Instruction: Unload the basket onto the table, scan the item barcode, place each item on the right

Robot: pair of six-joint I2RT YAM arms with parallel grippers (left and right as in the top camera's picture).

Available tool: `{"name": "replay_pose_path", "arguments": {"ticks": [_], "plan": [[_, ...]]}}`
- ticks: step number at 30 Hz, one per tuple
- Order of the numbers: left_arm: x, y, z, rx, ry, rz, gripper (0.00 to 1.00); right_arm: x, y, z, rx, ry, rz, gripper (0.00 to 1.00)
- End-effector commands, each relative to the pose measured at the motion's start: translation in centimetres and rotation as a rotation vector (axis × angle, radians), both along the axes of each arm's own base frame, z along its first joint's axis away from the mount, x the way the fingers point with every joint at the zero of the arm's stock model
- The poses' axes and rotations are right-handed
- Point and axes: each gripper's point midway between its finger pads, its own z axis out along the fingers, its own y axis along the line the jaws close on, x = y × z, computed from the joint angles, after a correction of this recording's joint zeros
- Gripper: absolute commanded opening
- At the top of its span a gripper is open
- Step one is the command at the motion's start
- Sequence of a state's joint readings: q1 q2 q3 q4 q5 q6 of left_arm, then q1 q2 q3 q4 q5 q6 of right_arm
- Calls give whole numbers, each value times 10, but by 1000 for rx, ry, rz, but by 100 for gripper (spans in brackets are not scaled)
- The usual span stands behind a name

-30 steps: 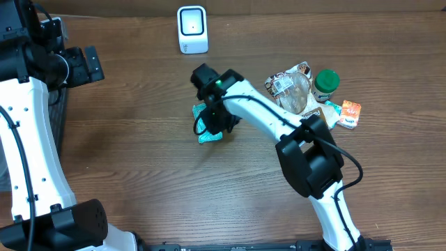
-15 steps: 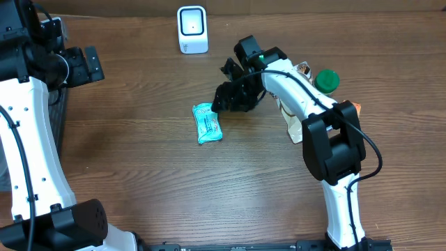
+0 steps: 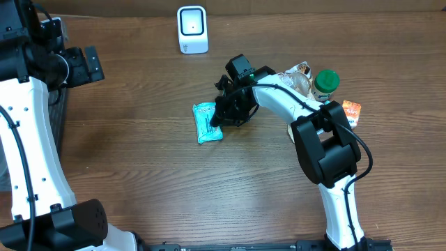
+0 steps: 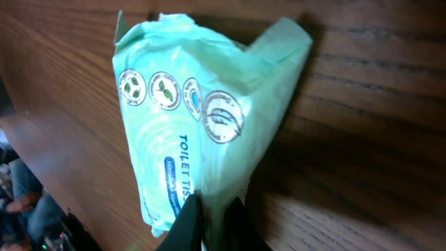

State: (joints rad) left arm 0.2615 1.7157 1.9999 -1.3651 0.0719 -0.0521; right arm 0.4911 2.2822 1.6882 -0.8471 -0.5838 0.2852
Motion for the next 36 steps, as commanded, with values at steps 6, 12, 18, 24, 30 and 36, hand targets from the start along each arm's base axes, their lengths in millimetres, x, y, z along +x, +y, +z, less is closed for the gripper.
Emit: {"name": "replay_pose_path", "arguments": {"ticks": [6, 12, 18, 24, 30, 36], "plan": [[2, -3, 5, -5, -16, -4, 99, 23, -23, 45, -47, -126, -31, 4], [2, -3, 5, -5, -16, -4, 100, 26, -63, 89, -377, -326, -63, 4], [2, -3, 5, -5, -16, -4, 99, 15, -95, 86, -873, -520, -32, 4], [2, -3, 5, -5, -16, -4, 100, 11, -87, 67, -1093, -633, 43, 4], [2, -3, 5, -5, -16, -4, 100, 1, -72, 48, -1029, -579, 89, 24], [2, -3, 5, -5, -16, -4, 99, -18, -59, 27, -896, -457, 247, 41]]}}
